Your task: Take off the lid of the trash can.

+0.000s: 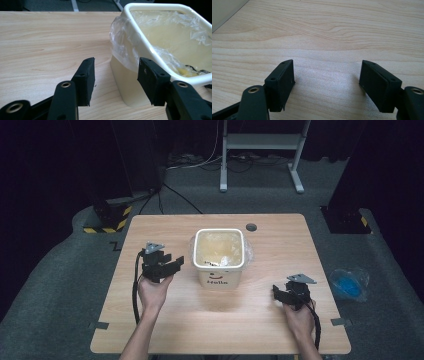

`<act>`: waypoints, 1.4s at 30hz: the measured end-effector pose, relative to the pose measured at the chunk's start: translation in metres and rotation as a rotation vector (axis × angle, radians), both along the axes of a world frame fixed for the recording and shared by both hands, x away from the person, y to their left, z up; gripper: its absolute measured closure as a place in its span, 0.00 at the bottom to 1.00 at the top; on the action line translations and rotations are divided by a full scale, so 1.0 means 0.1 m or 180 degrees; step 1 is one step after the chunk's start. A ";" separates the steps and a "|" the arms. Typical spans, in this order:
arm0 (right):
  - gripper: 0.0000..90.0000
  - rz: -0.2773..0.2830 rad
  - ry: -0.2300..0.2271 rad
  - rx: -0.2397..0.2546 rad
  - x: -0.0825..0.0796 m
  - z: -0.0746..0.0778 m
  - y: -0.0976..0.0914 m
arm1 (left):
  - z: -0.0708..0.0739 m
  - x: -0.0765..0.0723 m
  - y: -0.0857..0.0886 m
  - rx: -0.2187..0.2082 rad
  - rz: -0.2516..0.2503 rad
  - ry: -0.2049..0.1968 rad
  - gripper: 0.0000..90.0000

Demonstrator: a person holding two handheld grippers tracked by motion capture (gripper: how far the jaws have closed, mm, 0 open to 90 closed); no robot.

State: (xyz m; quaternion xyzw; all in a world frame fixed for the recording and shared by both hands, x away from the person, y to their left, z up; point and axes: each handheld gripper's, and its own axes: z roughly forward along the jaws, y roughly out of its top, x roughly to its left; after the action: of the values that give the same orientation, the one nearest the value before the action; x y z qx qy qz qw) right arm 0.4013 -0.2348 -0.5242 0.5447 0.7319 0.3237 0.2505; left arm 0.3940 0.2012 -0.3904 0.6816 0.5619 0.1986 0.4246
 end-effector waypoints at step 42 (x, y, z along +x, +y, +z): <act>0.31 0.0000 -0.0001 -0.0001 0.00 0.00 0.00 | 0.13 0.14 -0.25 0.0016 -0.0030 -0.0041 0.55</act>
State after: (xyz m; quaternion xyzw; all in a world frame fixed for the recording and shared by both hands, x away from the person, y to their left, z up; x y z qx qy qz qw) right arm 0.4013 -0.2347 -0.5242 0.5447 0.7320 0.3236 0.2507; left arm 0.4084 0.1765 -0.3771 0.6840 0.5554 0.2024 0.4274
